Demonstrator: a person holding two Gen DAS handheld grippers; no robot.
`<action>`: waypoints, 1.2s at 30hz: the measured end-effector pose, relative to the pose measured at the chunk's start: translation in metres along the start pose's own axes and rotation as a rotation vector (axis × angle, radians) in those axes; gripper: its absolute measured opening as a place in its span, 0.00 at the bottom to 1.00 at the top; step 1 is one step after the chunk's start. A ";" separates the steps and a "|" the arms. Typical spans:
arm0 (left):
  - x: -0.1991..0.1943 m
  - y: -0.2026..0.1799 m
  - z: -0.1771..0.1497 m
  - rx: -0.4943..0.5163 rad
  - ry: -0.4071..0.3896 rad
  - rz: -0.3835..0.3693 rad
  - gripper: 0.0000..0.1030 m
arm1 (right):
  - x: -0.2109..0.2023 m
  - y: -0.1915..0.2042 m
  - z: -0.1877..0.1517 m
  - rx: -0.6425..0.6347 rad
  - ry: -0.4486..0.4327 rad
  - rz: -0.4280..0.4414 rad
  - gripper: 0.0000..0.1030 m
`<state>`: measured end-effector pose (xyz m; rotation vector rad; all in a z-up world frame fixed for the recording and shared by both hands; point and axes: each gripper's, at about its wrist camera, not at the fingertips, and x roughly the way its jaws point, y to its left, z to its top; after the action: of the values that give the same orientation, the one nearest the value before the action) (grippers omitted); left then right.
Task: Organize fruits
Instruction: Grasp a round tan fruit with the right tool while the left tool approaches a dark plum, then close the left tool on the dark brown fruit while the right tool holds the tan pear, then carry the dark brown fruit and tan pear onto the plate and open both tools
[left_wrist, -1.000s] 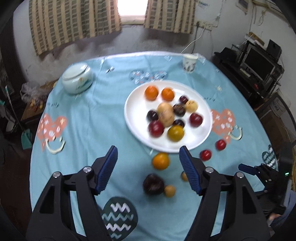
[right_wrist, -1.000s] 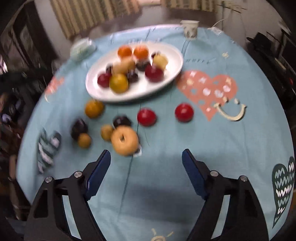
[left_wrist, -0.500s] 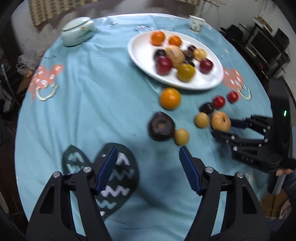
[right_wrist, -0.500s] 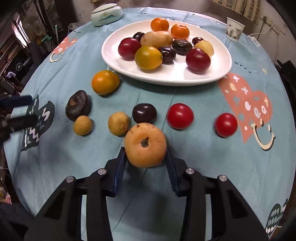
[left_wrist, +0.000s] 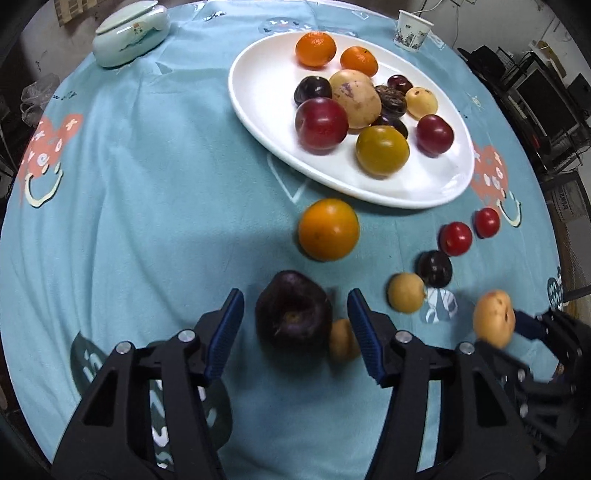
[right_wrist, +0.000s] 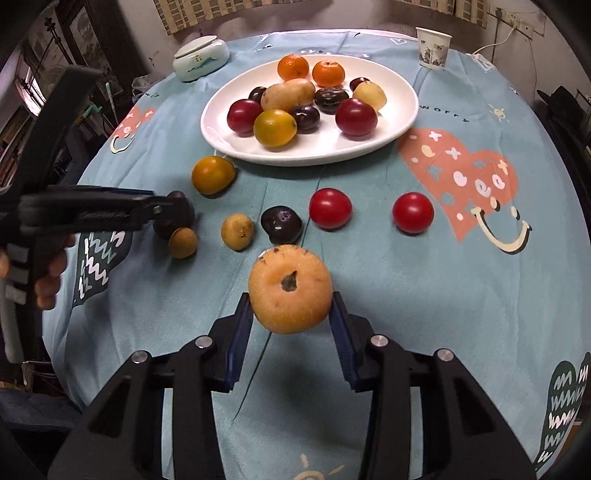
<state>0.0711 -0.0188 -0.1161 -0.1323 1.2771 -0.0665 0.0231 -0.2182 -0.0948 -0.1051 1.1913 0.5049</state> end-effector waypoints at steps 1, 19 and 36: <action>0.006 0.001 0.002 -0.012 0.014 0.007 0.57 | 0.000 0.000 -0.001 0.004 -0.001 0.002 0.41; -0.056 -0.020 -0.022 0.110 -0.142 0.110 0.45 | -0.011 0.018 -0.004 -0.010 -0.031 0.030 0.41; -0.086 -0.060 -0.045 0.256 -0.212 0.127 0.45 | -0.020 0.035 -0.030 -0.018 -0.027 0.036 0.41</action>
<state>0.0041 -0.0702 -0.0391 0.1583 1.0532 -0.1034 -0.0230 -0.2043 -0.0816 -0.0920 1.1643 0.5474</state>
